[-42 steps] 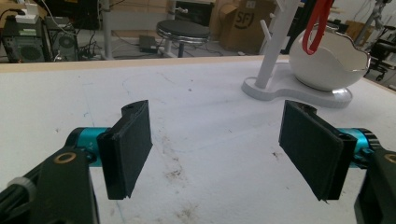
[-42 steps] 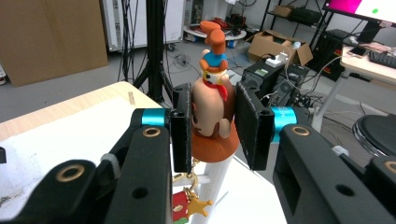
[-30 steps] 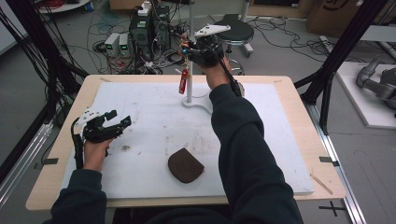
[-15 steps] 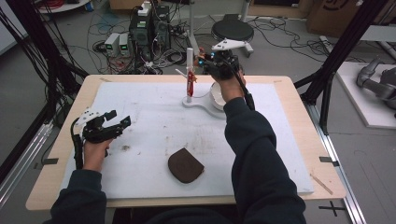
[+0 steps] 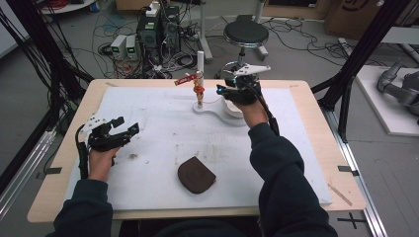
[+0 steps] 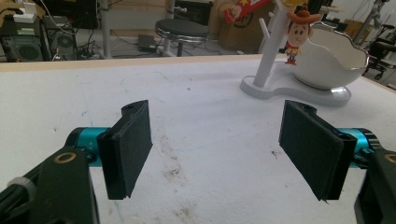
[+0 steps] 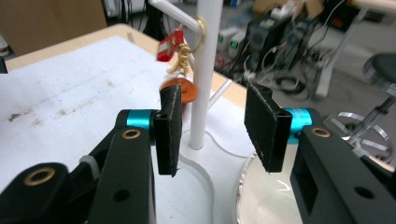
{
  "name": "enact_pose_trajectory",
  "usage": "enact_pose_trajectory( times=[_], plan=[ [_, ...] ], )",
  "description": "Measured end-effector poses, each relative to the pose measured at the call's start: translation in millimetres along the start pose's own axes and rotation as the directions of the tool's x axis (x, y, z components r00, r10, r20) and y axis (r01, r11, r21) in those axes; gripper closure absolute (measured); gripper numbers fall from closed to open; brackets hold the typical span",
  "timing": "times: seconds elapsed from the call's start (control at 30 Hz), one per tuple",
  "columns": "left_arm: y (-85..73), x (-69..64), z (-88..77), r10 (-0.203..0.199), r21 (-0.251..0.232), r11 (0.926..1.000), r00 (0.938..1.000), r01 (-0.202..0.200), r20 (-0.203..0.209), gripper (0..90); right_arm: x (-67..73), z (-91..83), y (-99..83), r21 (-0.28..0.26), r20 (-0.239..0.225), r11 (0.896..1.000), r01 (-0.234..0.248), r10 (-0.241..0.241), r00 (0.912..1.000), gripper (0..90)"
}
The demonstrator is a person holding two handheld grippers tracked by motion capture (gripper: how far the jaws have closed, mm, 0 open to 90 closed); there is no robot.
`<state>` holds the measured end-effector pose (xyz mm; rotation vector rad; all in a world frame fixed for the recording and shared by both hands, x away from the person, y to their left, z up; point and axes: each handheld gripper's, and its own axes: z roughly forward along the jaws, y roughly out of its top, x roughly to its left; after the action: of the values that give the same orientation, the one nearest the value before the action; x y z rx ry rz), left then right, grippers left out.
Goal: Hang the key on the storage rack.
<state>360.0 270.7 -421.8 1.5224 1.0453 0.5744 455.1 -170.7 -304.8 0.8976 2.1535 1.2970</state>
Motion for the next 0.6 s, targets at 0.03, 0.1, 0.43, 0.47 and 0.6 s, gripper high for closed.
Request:
enact_pose_trajectory(
  times=[0.03, 0.1, 0.43, 0.47, 0.6],
  plan=[
    [0.0, -0.2, 0.0, 0.0, 0.001, 1.0, 1.0, 0.0, 0.0, 25.3, -1.0, -5.3, -3.8, -0.006, 0.0, 1.0, -0.003, 0.003, 1.0, 53.6],
    [0.1, -1.0, 0.2, 0.0, 0.0, 1.0, 1.0, 0.0, 0.004, 25.3, -4.4, -15.0, -12.5, 0.017, -0.012, 1.0, -0.011, 0.011, 0.9999, 47.7],
    [1.1, -5.2, 1.1, 0.016, -0.006, 0.9999, 0.9998, -0.015, 0.01, 25.7, -17.0, -61.3, -87.5, 0.109, 0.002, 0.994, 0.012, -0.013, 0.9999, 27.1],
    [1.4, -5.4, 0.7, 0.013, -0.01, 0.9999, 0.9998, -0.013, 0.013, 25.7, -17.1, -65.1, -93.6, 0.107, 0.008, 0.994, 0.004, -0.005, 1.0, 25.2],
    [2.1, -6.2, -0.1, 0.016, -0.017, 0.9997, 0.9997, -0.015, 0.016, 25.5, -18.5, -73.4, -111.1, 0.104, 0.019, 0.994, -0.02, 0.018, 0.9997, 22.6]
  ],
)
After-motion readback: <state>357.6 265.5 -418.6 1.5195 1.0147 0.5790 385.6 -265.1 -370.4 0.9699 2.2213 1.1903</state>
